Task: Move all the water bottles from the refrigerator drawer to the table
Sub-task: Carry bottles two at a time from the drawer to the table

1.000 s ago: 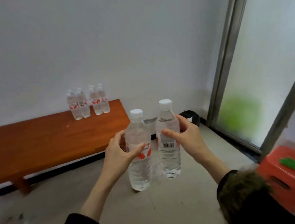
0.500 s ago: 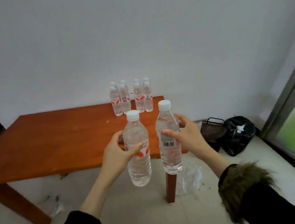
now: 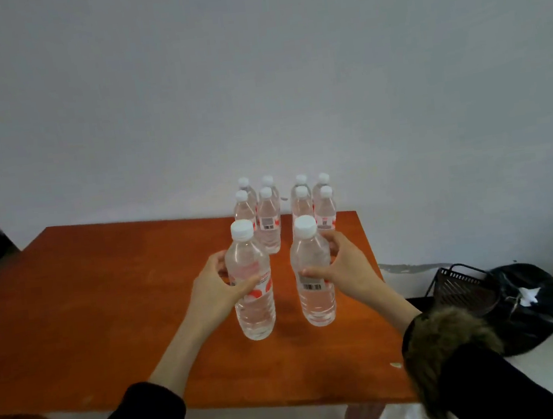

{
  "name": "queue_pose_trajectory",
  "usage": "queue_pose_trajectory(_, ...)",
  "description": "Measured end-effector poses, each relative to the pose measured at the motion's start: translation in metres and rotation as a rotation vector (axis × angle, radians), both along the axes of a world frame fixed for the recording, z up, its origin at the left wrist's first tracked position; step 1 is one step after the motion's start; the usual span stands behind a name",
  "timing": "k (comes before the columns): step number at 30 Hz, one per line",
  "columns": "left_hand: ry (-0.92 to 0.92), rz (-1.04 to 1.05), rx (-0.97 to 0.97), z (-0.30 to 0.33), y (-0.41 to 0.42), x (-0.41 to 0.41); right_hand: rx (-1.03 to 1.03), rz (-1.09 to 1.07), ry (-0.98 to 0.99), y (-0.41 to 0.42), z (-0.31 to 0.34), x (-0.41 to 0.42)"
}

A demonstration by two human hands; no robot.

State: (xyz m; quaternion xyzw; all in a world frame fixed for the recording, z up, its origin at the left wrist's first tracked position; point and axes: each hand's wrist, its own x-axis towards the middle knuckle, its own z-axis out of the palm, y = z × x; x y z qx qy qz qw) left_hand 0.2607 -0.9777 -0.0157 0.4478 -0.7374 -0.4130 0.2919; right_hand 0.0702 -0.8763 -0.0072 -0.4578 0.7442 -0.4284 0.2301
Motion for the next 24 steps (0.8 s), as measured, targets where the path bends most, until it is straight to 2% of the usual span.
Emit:
queue_pose_trajectory(8,-0.075,-0.058,0.039,-0.038,-0.112,-0.042,0.174,0.067,-0.044,-0.112,-0.048,-0.037)
queue_pose_trajectory(16,-0.191,-0.204,0.067,-0.08,-0.209,-0.075,0.267,-0.004,-0.059,-0.198,-0.11,-0.063)
queue_pose_trajectory(19,-0.174,-0.248,0.094,-0.09,-0.229,-0.081,0.268,-0.012,-0.101,-0.215,-0.136,-0.076)
queue_pose_trajectory(24,-0.104,-0.3,0.177,-0.104,-0.247,-0.092,0.255,-0.058,-0.155,-0.233,-0.125,-0.072)
